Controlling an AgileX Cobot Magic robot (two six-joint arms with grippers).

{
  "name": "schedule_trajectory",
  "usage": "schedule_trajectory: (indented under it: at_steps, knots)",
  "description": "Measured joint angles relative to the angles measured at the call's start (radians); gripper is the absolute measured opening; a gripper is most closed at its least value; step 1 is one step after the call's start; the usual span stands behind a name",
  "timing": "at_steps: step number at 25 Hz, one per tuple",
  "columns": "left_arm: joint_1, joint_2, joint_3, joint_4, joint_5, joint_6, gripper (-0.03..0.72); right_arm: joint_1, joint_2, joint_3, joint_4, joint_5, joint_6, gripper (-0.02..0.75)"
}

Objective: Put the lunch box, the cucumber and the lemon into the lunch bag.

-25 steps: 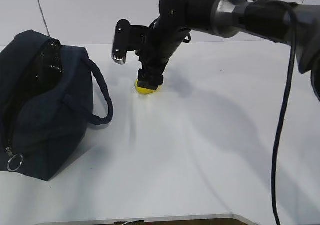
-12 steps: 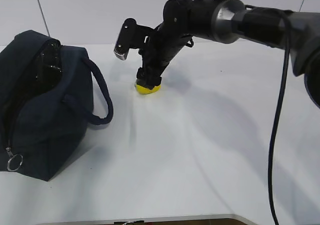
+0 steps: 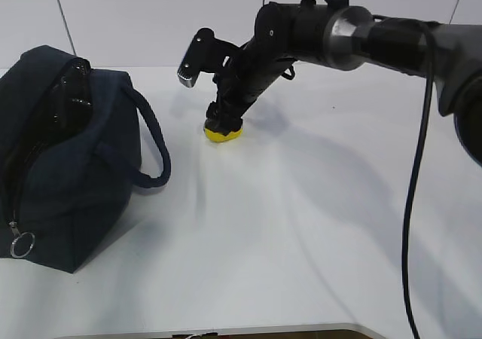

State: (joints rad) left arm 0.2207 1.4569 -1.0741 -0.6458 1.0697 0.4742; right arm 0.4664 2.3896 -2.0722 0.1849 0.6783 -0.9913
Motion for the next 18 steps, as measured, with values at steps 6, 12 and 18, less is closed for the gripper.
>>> schedule_trajectory:
  at_steps: [6, 12, 18]
  knots:
    - [0.000, 0.000, 0.000, 0.000, 0.000, 0.002, 0.000, 0.000, 0.014, -0.002, 0.015, -0.002, 0.000, 0.592]
    - [0.000, 0.000, 0.000, 0.000, -0.001, 0.002, 0.000, -0.004, 0.020, -0.002, 0.018, -0.019, 0.000, 0.592]
    - [0.000, 0.000, 0.000, 0.000, -0.002, 0.002, 0.000, -0.010, 0.034, -0.002, 0.023, -0.026, 0.000, 0.592]
